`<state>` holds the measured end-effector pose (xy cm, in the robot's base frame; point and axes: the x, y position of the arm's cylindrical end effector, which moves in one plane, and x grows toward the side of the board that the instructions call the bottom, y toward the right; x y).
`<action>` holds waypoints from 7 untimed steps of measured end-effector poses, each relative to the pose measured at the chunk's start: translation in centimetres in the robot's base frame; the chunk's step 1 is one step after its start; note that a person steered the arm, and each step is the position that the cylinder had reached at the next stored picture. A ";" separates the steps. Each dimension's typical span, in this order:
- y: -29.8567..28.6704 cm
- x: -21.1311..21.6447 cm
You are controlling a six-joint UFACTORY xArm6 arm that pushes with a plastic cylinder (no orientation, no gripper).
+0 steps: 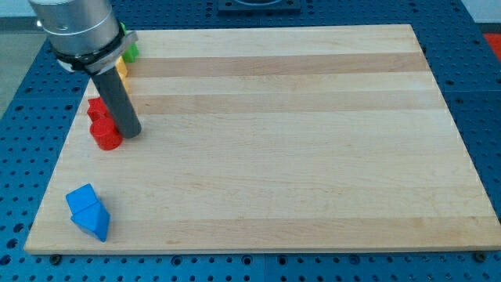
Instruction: Place blue triangle above blue cube
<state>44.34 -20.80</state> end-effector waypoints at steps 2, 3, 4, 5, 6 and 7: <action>0.1 0.1; 4.1 0.5; 8.1 3.5; 9.6 9.2; 9.6 14.7; 9.2 17.6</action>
<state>61.90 -11.60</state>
